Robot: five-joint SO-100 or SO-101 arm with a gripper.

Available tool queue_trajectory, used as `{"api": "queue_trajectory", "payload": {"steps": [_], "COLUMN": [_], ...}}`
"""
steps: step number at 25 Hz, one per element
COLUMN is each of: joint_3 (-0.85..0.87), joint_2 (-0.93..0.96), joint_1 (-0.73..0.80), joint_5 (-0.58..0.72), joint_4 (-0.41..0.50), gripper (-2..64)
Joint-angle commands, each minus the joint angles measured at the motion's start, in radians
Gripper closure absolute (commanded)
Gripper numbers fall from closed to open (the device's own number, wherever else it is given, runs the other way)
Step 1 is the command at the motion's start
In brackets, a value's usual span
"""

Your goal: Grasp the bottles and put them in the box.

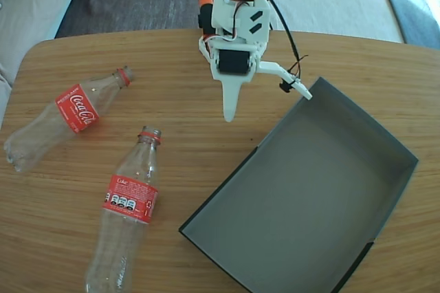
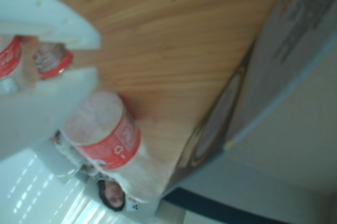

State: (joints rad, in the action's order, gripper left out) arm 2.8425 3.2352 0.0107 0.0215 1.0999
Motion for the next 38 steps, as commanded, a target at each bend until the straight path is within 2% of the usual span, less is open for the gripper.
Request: {"api": "queue_trajectory", "payload": {"steps": [1,30,38], "joint_3": [-0.012,-0.015,-0.181], "joint_2": [0.008,0.005,-0.005], "joint_1": [0.002,0.006,0.006], "joint_5": [0.002,0.000,0.008], "joint_4": [-0.006,-0.006,-0.005], "gripper": [61.7,61.1,61.0]}}
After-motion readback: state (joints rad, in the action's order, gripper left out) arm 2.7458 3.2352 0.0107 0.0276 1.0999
